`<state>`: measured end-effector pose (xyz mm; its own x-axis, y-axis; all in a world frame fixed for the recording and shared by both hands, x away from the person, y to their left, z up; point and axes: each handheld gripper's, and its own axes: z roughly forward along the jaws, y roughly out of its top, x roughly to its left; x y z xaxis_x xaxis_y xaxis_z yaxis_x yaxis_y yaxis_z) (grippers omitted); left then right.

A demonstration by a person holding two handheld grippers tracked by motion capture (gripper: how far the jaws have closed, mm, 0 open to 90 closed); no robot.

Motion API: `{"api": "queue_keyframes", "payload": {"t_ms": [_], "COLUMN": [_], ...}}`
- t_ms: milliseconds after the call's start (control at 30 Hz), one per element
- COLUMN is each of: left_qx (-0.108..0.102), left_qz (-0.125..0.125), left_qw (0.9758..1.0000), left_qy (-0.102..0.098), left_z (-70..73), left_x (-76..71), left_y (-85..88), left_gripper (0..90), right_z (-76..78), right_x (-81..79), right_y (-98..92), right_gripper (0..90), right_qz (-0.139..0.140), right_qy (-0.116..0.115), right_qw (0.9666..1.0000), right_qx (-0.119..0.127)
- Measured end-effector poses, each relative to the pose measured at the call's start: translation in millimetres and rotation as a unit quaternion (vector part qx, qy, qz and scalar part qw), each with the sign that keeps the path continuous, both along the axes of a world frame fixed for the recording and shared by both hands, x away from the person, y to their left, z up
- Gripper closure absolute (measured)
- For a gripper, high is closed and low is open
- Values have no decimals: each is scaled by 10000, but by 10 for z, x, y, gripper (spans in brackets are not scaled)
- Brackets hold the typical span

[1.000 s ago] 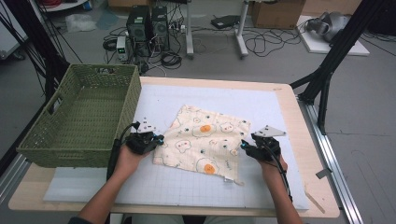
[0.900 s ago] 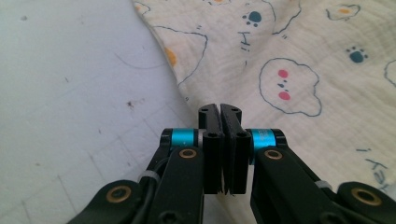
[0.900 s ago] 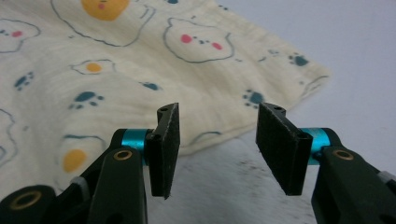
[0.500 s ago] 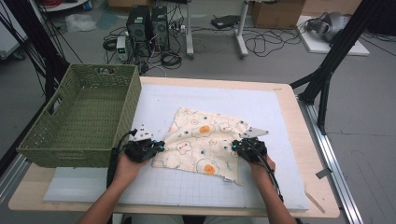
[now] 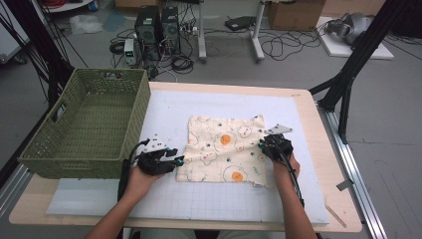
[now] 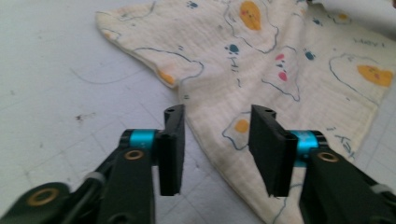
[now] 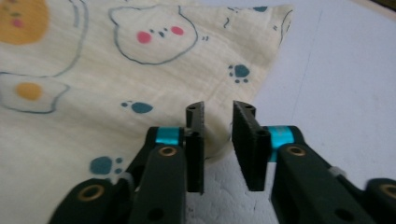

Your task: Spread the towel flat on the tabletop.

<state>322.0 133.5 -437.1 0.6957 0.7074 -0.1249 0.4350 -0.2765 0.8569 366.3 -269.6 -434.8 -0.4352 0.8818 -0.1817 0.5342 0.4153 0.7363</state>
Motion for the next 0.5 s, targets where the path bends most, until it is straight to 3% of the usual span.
{"api": "queue_keyframes", "payload": {"t_ms": [100, 267, 433, 500], "left_qx": [-58, -92, -218, -216], "left_qz": [90, 107, 328, 386], "left_qw": [9999, 9999, 9990, 9988], "left_qy": [26, -78, -218, -216], "left_z": [8, 35, 117, 147], "left_x": [6, 39, 180, 281], "left_y": [21, -2, -32, -68], "left_gripper": [478, 471, 476, 477], "right_z": [74, 151, 161, 128], "right_x": [-143, -399, -517, -550], "right_y": [-68, -178, -161, -84], "right_gripper": [606, 580, 578, 572], "right_qz": [133, 297, 539, 753], "right_qy": [-161, -356, -275, -186], "right_qw": [9994, 9983, 9963, 9954], "right_qx": [266, 358, 617, 554]}}
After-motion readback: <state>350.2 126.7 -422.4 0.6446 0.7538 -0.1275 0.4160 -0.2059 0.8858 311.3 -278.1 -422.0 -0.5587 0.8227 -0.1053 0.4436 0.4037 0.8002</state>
